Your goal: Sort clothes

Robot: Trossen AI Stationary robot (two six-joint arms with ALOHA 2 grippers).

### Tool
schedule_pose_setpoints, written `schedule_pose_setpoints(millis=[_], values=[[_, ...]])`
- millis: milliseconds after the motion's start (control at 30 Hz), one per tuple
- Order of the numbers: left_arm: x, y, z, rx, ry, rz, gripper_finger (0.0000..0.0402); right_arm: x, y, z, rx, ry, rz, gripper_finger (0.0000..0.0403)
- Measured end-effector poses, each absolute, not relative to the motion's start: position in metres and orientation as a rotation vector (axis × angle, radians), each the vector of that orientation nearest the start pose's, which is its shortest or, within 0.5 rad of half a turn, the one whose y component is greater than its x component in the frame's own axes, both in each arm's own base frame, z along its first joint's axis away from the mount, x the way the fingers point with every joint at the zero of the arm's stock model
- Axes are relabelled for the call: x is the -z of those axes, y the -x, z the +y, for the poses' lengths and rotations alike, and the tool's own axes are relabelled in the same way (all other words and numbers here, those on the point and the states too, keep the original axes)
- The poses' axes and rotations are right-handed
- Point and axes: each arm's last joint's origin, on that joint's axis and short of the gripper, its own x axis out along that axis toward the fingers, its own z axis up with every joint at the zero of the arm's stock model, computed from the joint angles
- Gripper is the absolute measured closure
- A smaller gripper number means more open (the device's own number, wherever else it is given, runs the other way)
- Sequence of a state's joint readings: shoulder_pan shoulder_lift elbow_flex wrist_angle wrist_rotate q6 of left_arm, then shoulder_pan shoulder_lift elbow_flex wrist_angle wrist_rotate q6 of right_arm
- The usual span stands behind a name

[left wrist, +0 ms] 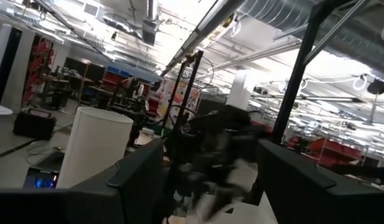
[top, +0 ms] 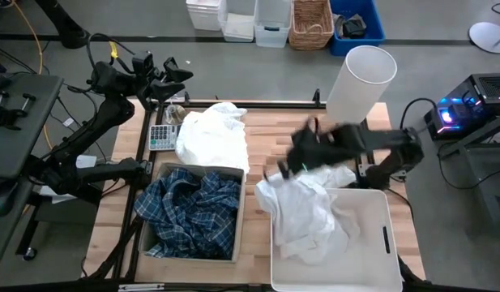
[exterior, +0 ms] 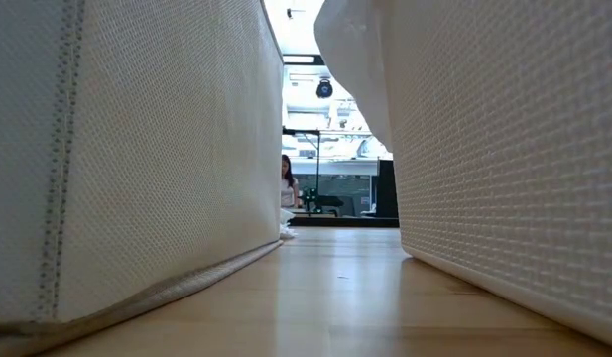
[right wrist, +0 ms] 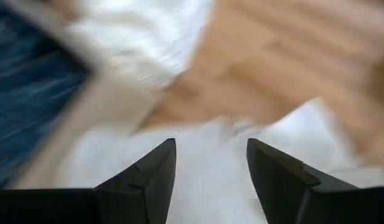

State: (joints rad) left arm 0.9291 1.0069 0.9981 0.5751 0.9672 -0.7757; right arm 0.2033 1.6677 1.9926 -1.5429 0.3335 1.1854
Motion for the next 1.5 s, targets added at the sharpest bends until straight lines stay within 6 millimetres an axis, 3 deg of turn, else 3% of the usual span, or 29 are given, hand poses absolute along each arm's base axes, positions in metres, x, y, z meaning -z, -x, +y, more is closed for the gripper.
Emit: schedule_pose_setpoints(millis=[100,200,300,400,600,733,933,1067,1300,1500], values=[[-0.43,-0.136,0.142,0.158,0.318,-0.291,0.0157,-0.396,-0.297,0.002,0.812,-0.656,0.998,0.023],[-0.43,-0.136,0.143,0.15,0.319,-0.297,0.0157,-0.377,-0.305,-0.034,0.741,-0.587,1.07,0.0246],[-0.43,-0.136,0.143,0.137,0.332,-0.306,0.0157,-0.352,-0.308,-0.055,0.63,-0.532,1.181,0.0258],[-0.43,-0.136,0.144,0.127,0.362,-0.315,0.0157,-0.323,-0.307,-0.064,0.541,-0.491,1.283,0.0264],[-0.431,-0.136,0.145,0.081,0.386,-0.351,0.0157,-0.276,-0.305,-0.061,0.424,-0.392,1.318,0.0298],[-0.431,-0.136,0.146,0.057,0.392,-0.369,0.0157,-0.25,-0.292,-0.064,0.582,-0.326,1.332,0.0382],[-0.432,-0.136,0.147,0.035,0.397,-0.386,0.0157,-0.223,-0.285,-0.064,0.814,-0.443,1.233,0.0396],[-0.432,-0.137,0.146,0.024,0.402,-0.399,0.0157,-0.222,-0.297,-0.048,0.751,-0.515,1.134,0.0399],[-0.432,-0.137,0.146,0.023,0.4,-0.399,0.0157,-0.222,-0.299,-0.024,0.709,-0.607,1.143,0.0402],[-0.432,-0.137,0.146,0.014,0.357,-0.399,0.0157,-0.258,-0.3,-0.008,0.638,-0.668,1.03,0.0402]])
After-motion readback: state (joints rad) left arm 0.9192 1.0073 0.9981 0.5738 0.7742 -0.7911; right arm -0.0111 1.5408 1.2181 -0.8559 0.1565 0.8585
